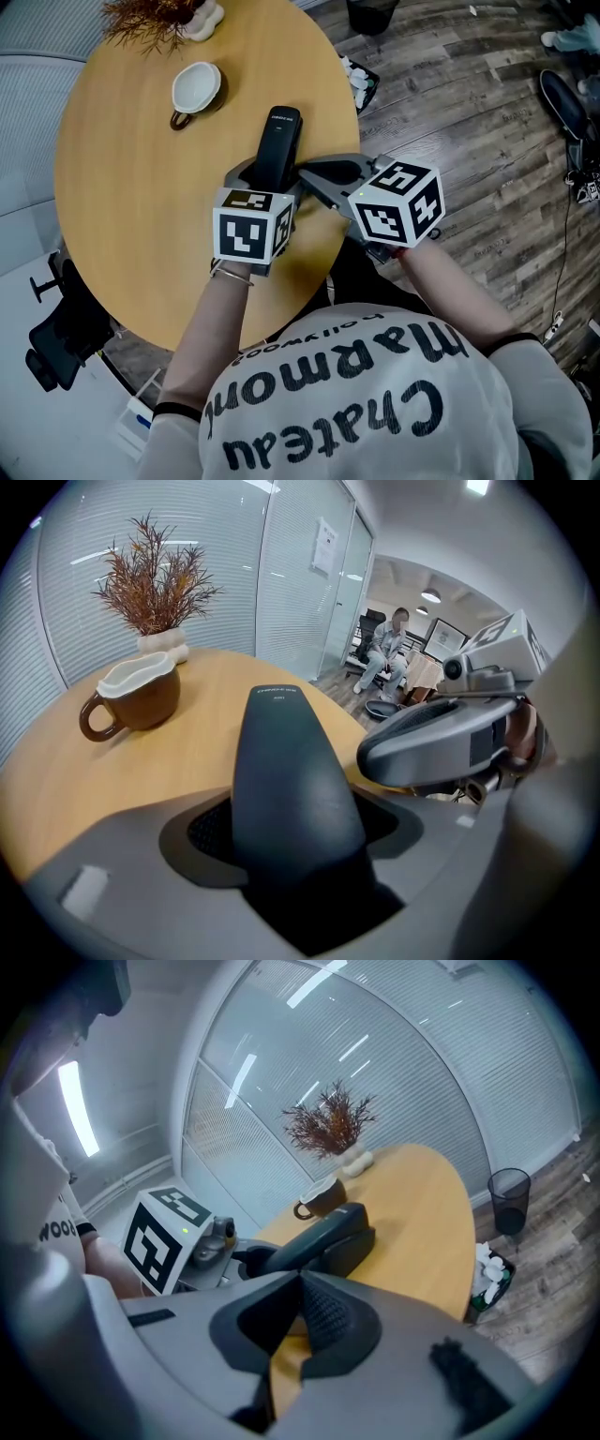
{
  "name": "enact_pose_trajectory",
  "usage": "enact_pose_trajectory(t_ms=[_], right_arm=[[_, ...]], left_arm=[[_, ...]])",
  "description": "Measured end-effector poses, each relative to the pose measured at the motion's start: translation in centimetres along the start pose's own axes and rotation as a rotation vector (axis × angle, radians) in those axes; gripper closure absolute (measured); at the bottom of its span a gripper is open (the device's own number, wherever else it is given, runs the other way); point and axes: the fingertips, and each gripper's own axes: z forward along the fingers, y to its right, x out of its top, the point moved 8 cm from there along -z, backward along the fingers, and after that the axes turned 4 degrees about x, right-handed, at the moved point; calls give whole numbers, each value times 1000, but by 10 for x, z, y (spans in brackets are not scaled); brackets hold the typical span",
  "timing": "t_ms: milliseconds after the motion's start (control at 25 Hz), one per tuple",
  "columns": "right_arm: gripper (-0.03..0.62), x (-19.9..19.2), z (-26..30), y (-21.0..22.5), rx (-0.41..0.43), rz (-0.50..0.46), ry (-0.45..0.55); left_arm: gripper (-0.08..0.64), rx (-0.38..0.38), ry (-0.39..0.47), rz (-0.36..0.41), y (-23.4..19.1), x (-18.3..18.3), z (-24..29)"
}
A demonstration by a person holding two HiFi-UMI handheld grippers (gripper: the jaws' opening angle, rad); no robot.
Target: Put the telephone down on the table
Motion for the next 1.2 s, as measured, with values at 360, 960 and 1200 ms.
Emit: enact_pose_trajectory(t_ms=[360, 960, 1200], right_arm=[[578, 0, -1, 2, -8, 3, 21], [578, -2, -11, 7, -35, 11, 43], [577, -8, -16, 8, -42, 24, 52]], left_arm=[[221, 15, -4, 16, 1, -1, 0], [104, 74, 3, 1, 0, -5, -1], [78, 64, 32, 3, 2, -6, -6]])
